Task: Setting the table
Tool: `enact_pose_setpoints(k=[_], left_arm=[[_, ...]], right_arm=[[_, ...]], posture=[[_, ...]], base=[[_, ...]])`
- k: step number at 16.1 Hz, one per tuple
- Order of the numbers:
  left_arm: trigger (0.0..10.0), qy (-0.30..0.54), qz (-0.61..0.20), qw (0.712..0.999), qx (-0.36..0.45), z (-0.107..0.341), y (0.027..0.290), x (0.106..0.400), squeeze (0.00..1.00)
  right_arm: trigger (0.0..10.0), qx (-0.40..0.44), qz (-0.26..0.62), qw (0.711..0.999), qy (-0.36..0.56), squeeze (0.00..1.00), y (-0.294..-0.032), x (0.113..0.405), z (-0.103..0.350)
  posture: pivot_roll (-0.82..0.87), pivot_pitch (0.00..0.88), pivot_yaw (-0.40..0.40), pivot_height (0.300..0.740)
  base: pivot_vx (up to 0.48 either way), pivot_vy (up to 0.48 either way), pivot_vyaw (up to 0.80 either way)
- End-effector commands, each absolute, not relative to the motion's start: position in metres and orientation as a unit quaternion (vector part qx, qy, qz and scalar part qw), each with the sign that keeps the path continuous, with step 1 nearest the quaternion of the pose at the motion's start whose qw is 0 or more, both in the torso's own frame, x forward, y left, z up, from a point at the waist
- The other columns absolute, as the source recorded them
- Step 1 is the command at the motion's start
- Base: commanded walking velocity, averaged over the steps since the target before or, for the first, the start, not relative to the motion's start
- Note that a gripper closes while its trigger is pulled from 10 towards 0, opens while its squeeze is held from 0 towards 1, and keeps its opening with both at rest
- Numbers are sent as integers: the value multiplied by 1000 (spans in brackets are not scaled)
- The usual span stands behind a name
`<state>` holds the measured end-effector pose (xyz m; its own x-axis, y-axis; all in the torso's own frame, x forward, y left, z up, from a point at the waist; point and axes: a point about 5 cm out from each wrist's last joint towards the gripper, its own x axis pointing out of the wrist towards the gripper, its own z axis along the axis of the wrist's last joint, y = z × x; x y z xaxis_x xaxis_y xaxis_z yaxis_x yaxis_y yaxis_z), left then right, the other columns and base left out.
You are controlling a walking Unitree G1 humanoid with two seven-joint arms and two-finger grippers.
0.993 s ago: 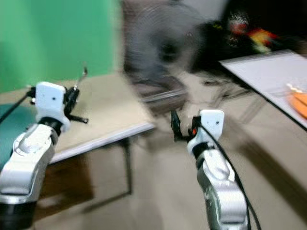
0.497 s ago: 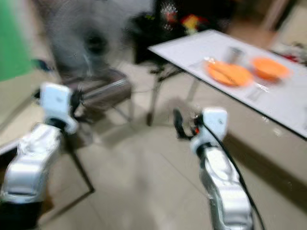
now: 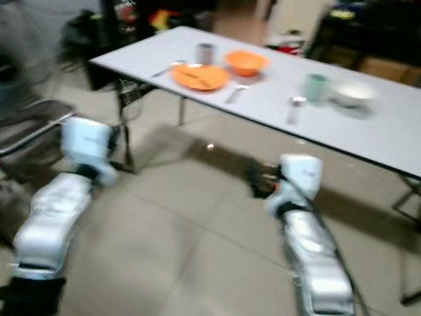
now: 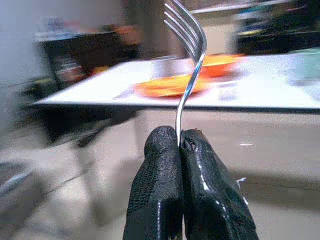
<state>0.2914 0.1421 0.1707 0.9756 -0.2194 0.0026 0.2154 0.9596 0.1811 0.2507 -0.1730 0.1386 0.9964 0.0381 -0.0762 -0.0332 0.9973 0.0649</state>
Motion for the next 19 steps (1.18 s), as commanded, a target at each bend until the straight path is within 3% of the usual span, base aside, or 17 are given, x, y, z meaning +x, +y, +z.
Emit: enact_pose_setpoints(k=[1,7,10,19], left_arm=[[10000,-16,-91,991,96,174,153,290,0],[10000,-14,-95,992,86,167,152,287,0],[10000,-16,-116,990,81,166,148,285,0],[10000,-15,-148,986,71,165,140,285,0]], right_arm=[[10000,39,30,998,29,0,-164,253,145],[10000,38,24,998,36,0,-167,252,144],[10000,41,24,998,37,0,-167,252,145],[10000,45,13,998,39,0,-170,251,147]], posture=[[16,0,-49,740],[10,0,-55,740],[9,0,-57,740],[-7,0,-52,740]], base=[[0,0,0],[0,0,0],[0,0,-744],[322,0,-788]])
